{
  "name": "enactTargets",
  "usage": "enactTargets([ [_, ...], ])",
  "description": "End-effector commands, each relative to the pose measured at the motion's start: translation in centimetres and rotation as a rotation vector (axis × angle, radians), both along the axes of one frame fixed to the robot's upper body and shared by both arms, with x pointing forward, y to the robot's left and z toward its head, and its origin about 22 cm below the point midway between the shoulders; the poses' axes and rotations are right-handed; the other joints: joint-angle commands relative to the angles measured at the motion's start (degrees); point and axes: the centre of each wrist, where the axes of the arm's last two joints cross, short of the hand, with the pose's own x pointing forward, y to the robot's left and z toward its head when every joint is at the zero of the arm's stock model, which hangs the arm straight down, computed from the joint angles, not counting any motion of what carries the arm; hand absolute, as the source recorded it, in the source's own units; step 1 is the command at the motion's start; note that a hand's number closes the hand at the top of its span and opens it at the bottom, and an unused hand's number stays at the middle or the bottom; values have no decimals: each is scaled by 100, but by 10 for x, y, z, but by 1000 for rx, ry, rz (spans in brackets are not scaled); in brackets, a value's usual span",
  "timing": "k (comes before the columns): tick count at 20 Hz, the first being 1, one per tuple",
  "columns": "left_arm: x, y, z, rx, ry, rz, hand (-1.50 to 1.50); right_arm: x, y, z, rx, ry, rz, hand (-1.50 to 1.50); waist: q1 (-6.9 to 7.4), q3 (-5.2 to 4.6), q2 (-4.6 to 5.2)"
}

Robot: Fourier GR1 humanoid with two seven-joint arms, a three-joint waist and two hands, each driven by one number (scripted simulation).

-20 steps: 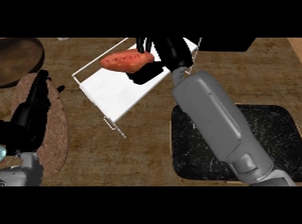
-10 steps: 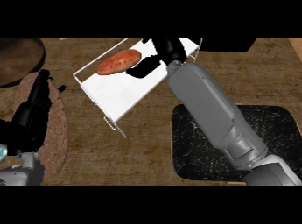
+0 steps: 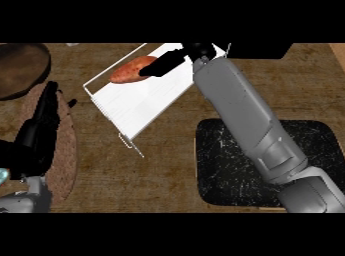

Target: Pick the sweet potato from the tray and place it in the tiered shelf

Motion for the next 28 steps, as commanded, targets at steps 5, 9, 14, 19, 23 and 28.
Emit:
enactTargets([
  [5, -12, 15, 2, 1, 43, 35, 0, 22, -58, 50, 167, -2, -114, -150, -52, -6, -27],
  [9, -10, 15, 2, -1, 25, 49, 0, 28, -98, 50, 172, 69, -227, -150, -90, -7, -25],
  [14, -17, 15, 2, 9, 11, 44, 0, 27, -190, 60, 198, 89, -291, -150, -134, -5, -41],
  [19, -4, 9, -8, 8, 20, 31, 0, 19, -238, 29, 193, 118, -242, -150, -107, -6, -1],
  [23, -10, 9, -16, 3, 36, 18, 0, 12, -286, 60, 205, 124, -197, -150, -86, -6, -6],
  [28, -14, 10, -2, 3, 24, 25, 0, 10, -290, 47, 203, 132, -166, -150, -92, -7, -20],
])
